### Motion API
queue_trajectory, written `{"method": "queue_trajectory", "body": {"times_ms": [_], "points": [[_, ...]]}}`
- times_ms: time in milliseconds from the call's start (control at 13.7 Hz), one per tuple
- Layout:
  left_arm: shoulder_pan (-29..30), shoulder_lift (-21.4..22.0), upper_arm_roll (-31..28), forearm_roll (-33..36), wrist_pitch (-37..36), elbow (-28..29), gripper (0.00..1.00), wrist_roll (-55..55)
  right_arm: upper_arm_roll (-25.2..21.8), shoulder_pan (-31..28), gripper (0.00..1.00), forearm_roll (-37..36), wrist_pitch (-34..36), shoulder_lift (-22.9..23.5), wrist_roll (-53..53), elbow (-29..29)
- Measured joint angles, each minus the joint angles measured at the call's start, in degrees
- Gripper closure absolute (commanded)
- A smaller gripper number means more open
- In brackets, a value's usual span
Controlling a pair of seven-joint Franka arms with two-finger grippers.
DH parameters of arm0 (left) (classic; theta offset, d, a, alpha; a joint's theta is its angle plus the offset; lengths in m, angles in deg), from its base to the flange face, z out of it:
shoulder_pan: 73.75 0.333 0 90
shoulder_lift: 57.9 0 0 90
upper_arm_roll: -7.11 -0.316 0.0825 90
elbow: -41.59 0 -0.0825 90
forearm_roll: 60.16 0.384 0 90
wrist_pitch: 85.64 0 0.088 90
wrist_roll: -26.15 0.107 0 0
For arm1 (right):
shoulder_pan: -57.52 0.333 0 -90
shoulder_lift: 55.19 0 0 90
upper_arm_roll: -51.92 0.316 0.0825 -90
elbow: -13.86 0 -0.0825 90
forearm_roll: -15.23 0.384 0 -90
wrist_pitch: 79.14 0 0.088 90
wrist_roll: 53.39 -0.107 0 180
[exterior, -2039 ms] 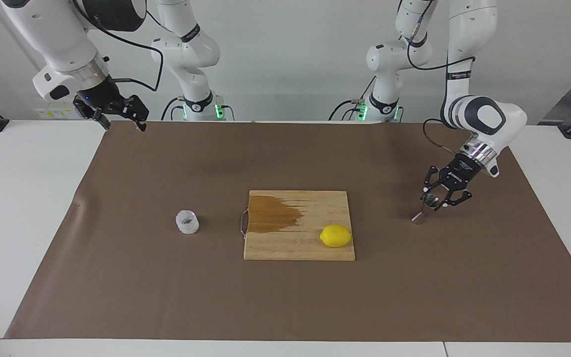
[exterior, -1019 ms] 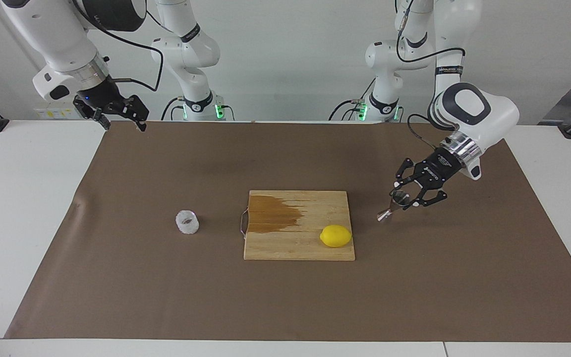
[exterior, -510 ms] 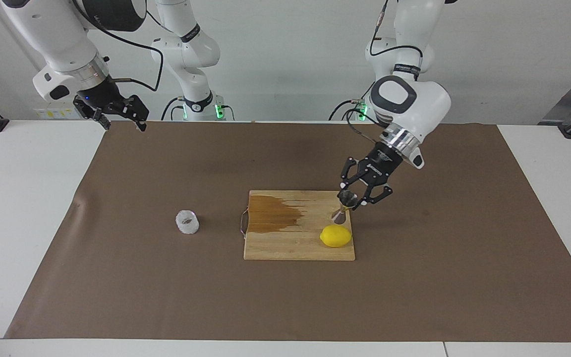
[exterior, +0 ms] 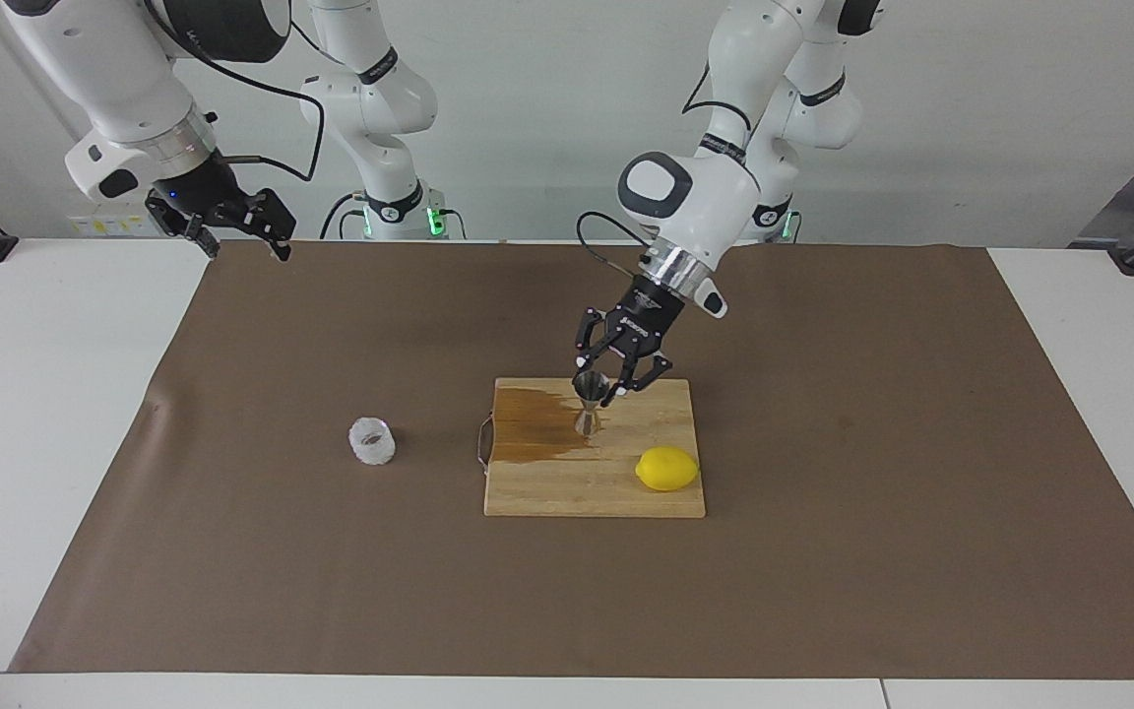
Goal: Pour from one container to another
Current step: 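Lift the silver cup with the left gripper and carry it over the board, then lower the silver cup onto the board stain and open the left gripper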
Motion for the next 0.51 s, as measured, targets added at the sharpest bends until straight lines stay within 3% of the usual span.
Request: {"method": "queue_trajectory", "body": {"times_ms": [510], "points": [[0.04, -8.58, 7.46, -0.13, 8.44, -4.96, 1.00, -0.06, 0.00, 0.00, 0.00, 0.00, 0.00, 0.00, 0.00, 0.00]]}}
